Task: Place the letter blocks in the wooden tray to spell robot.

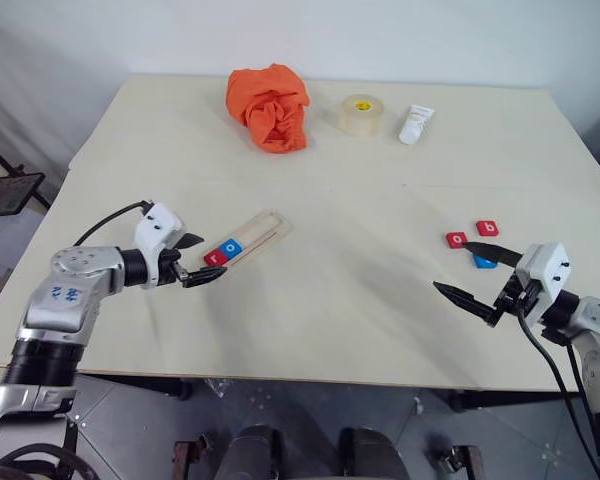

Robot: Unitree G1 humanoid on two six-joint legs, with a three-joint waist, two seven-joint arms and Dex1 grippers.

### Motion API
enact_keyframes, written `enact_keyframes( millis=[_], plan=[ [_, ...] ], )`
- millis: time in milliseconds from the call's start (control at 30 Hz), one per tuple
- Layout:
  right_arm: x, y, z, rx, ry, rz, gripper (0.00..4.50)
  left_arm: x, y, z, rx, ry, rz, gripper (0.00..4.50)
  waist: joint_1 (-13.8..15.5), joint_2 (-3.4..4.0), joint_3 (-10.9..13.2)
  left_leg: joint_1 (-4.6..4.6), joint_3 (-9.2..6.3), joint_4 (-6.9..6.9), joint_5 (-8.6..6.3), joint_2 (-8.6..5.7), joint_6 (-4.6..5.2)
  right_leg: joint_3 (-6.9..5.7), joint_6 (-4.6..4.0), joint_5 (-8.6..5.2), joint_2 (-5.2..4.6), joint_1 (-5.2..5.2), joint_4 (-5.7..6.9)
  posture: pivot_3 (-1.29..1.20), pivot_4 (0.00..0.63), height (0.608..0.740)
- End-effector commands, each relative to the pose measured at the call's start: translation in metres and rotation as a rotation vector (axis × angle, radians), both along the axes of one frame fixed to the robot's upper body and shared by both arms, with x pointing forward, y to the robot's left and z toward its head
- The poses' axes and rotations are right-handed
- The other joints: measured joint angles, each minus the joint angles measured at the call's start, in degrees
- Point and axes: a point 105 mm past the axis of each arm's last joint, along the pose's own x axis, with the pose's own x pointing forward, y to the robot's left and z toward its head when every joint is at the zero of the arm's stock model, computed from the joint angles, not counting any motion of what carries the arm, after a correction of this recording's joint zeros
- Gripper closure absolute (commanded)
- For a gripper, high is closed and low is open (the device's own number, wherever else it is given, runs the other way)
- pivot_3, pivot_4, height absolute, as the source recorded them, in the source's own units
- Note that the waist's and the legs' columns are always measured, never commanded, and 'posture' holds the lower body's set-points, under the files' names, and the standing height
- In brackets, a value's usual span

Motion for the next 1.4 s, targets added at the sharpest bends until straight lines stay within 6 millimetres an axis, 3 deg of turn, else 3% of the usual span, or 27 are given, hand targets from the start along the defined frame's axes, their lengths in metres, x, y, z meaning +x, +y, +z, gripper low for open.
enact_keyframes(
  millis=[33, 467, 633, 767, 867, 1233, 1400],
  plan=[
    [-0.004, -0.002, 0.008, 0.009, -0.041, -0.019, 0.01, 0.006, 0.001, -0.002, 0.025, -0.003, -0.006, 0.00, 0.0, -0.03, 0.0, -0.01, 0.00, 0.00, 0.00, 0.00, 0.00, 0.00, 0.00, 0.00, 0.00, -0.01, 0.01, 0.00, 0.150, 0.740],
    [-0.006, -0.004, 0.004, 0.012, -0.040, -0.043, 0.01, 0.006, 0.002, -0.026, 0.149, 0.106, -0.048, 0.00, 0.1, -0.06, 0.0, -0.03, -0.01, 0.19, 0.00, 0.00, 0.00, 0.02, 0.00, 0.00, -0.01, 0.02, 0.08, 0.00, 0.150, 0.740],
    [-0.004, -0.005, 0.004, 0.010, -0.043, -0.049, 0.00, 0.007, 0.006, -0.030, 0.152, 0.127, 0.001, 1.06, 0.0, -0.05, 0.0, 0.01, -0.01, 0.24, 0.00, 0.01, 0.00, 0.04, 0.00, 0.00, -0.01, 0.05, 0.13, 0.00, 0.150, 0.740],
    [-0.003, -0.005, 0.004, 0.009, -0.043, -0.051, 0.00, 0.008, -0.006, -0.021, 0.150, 0.031, -0.090, 1.06, 0.0, -0.04, 0.0, 0.02, -0.01, 0.35, 0.00, 0.02, 0.00, 0.07, 0.00, 0.00, -0.02, 0.05, 0.22, 0.00, 0.150, 0.740],
    [-0.003, -0.006, 0.004, 0.007, -0.044, -0.053, 0.00, 0.007, -0.019, -0.011, 0.118, -0.030, -0.153, 1.06, 0.2, -0.05, 0.0, -0.03, -0.03, 0.41, 0.00, 0.01, 0.01, 0.05, 0.00, 0.00, -0.06, 0.06, 0.22, 0.00, 0.150, 0.740],
    [-0.007, -0.008, 0.003, 0.008, -0.041, -0.064, 0.00, -0.030, -0.075, -0.015, -0.012, -0.118, -0.377, 1.06, 0.1, -0.07, 0.0, -0.10, -0.08, 0.50, -0.02, 0.01, 0.03, 0.02, 0.00, 0.00, -0.07, 0.05, 0.21, 0.00, 0.150, 0.740],
    [-0.010, -0.014, 0.004, 0.000, -0.040, -0.073, 0.00, -0.045, -0.124, -0.017, -0.060, -0.154, -0.461, 1.06, 0.3, -0.07, 0.0, -0.10, -0.09, 0.54, -0.03, 0.00, 0.06, 0.03, 0.00, 0.00, -0.10, 0.11, 0.19, 0.00, 0.150, 0.740]
  ],
)
